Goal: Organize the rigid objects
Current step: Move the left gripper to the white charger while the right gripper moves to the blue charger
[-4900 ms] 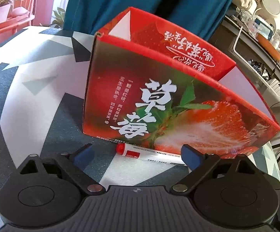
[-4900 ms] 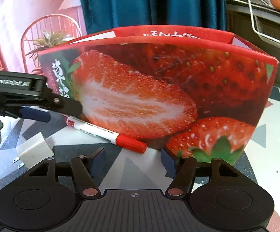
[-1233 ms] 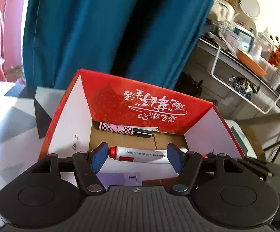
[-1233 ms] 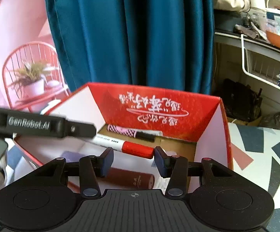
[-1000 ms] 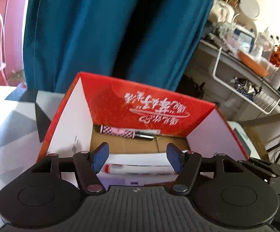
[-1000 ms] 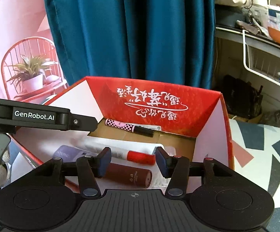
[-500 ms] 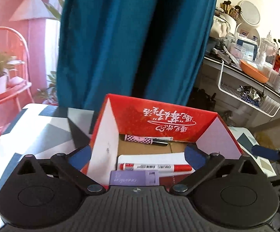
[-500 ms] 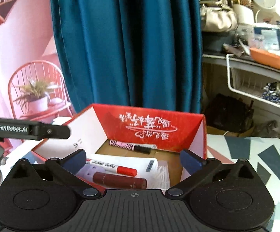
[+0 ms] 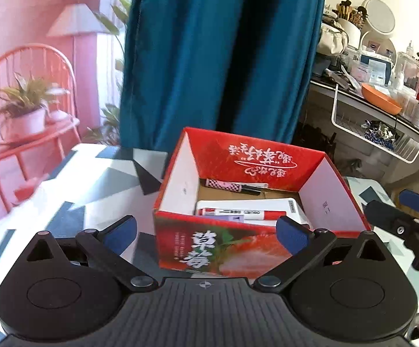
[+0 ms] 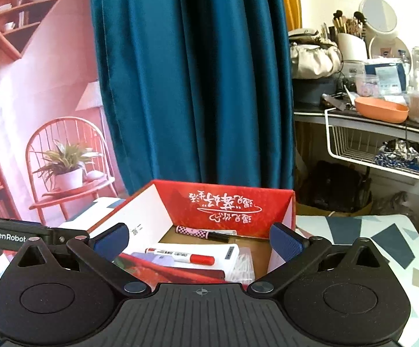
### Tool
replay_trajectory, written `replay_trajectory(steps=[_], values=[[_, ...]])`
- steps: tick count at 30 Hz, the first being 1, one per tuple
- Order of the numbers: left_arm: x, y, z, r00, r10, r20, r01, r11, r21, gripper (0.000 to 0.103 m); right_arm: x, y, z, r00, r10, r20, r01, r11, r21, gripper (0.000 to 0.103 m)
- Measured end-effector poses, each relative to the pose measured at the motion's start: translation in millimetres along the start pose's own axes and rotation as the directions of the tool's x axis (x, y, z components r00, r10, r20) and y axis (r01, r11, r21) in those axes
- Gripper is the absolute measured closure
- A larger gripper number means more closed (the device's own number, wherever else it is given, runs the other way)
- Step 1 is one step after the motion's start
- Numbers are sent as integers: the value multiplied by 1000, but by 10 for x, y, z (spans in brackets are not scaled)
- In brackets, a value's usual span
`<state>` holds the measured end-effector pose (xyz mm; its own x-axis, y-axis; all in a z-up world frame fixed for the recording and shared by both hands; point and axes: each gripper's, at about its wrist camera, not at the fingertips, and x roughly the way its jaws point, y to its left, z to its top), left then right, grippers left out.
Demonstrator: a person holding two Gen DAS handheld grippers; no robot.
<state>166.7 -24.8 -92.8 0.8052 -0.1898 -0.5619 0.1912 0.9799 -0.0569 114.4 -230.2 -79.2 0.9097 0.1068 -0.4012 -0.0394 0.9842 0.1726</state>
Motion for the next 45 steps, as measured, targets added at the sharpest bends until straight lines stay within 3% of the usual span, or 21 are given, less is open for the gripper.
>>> replay_trajectory(steps=[3, 9, 16, 22, 29, 34, 39, 42, 45], values=[[-142, -31, -72, 998, 57, 24, -58, 998, 37, 0, -183, 18, -34, 1000, -16, 18, 16, 1000, -3, 0], [-348, 22, -213, 998, 57, 38, -58, 998, 32, 0, -489, -2, -175, 997, -50, 50, 50, 999, 11, 0], [-576, 43, -412, 987, 123, 98, -129, 990, 54, 0, -767, 60, -448, 994, -90, 65, 93, 995, -39, 0], [-551, 73, -611, 986, 144, 86, -147, 989, 19, 0, -857, 0, -741, 989, -134, 57, 137, 990, -36, 0], [-254, 190, -844, 988, 152, -5, -152, 988, -6, 0, -653, -188, -1083, 984, -176, 10, 176, 984, -29, 1], [-31, 193, -1036, 985, 157, -74, -154, 987, 38, 1, -401, -326, -1318, 986, -161, -31, 160, 987, -28, 9], [133, 130, -1089, 987, 139, -81, -132, 988, 85, 2, -143, -408, -1429, 987, -152, -58, 147, 987, -71, 17], [255, 104, -1091, 993, 87, -84, -79, 993, 92, 7, 18, -487, -1417, 987, -145, -74, 140, 988, -66, 22], [392, 88, -1105, 990, 105, -92, -94, 988, 119, 13, 192, -528, -1421, 986, -143, -85, 135, 986, -95, 23]])
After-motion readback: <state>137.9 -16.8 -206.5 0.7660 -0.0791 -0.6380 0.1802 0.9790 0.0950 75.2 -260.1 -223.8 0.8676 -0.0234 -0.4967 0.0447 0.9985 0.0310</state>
